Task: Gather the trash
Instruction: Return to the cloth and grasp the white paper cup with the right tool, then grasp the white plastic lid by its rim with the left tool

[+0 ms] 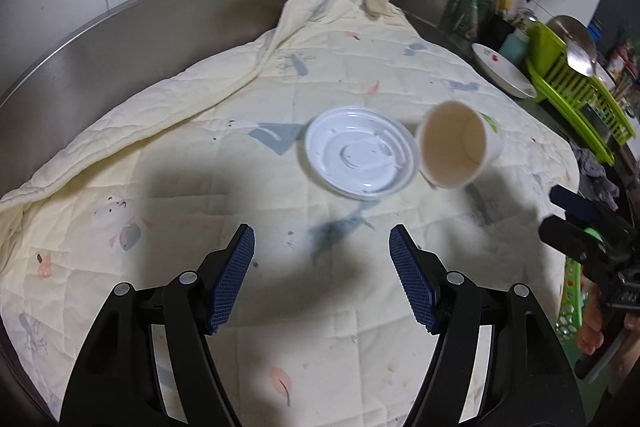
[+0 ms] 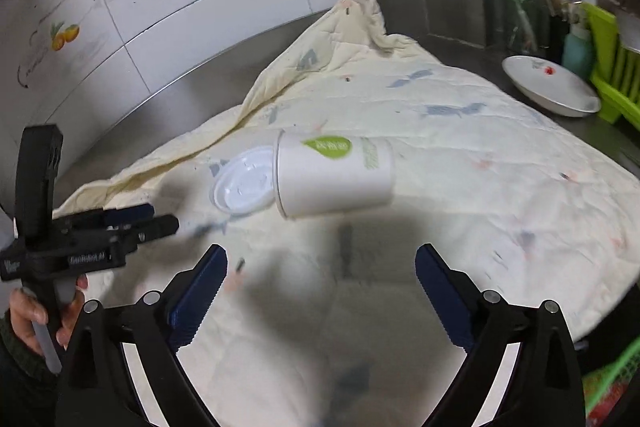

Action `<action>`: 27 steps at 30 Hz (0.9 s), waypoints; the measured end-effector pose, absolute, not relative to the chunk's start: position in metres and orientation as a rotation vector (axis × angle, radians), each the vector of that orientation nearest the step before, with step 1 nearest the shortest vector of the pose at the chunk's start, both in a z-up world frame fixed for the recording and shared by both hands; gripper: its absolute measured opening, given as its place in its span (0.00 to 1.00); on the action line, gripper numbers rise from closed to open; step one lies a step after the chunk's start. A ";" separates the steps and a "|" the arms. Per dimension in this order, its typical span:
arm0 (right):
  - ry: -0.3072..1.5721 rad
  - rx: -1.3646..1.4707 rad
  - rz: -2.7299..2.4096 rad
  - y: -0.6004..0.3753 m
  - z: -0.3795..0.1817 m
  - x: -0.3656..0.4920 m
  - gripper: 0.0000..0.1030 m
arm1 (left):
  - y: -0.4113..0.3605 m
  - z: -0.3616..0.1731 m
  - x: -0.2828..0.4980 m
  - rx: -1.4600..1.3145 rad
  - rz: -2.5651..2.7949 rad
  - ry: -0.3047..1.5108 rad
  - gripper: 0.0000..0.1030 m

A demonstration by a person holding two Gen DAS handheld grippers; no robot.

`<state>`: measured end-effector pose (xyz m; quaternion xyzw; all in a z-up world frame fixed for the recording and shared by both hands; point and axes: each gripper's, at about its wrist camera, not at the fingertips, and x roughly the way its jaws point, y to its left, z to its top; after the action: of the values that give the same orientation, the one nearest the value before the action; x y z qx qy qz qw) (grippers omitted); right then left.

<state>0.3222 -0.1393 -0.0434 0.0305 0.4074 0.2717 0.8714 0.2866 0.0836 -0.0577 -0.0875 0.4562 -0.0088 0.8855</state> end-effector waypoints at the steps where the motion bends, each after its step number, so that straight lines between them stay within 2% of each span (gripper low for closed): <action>1: 0.854 0.065 0.570 -0.136 -0.044 0.328 0.89 | 0.085 -0.058 0.289 -0.183 -0.013 0.950 0.68; 20: 0.917 0.073 0.557 -0.108 -0.068 0.395 0.90 | 0.100 -0.065 0.336 -0.267 -0.003 0.953 0.68; 22: 0.916 0.057 0.554 -0.106 -0.070 0.395 0.87 | 0.100 -0.066 0.341 -0.272 0.001 0.956 0.68; 23: 0.919 0.053 0.557 -0.105 -0.071 0.395 0.81 | 0.100 -0.067 0.345 -0.270 0.004 0.958 0.67; 27: 0.919 0.052 0.559 -0.106 -0.073 0.394 0.80 | 0.099 -0.074 0.359 -0.270 0.003 0.981 0.66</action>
<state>0.3937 -0.1058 -0.0733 0.0248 0.4375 0.2661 0.8586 0.3589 0.0991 -0.0739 -0.1291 0.4695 0.0013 0.8734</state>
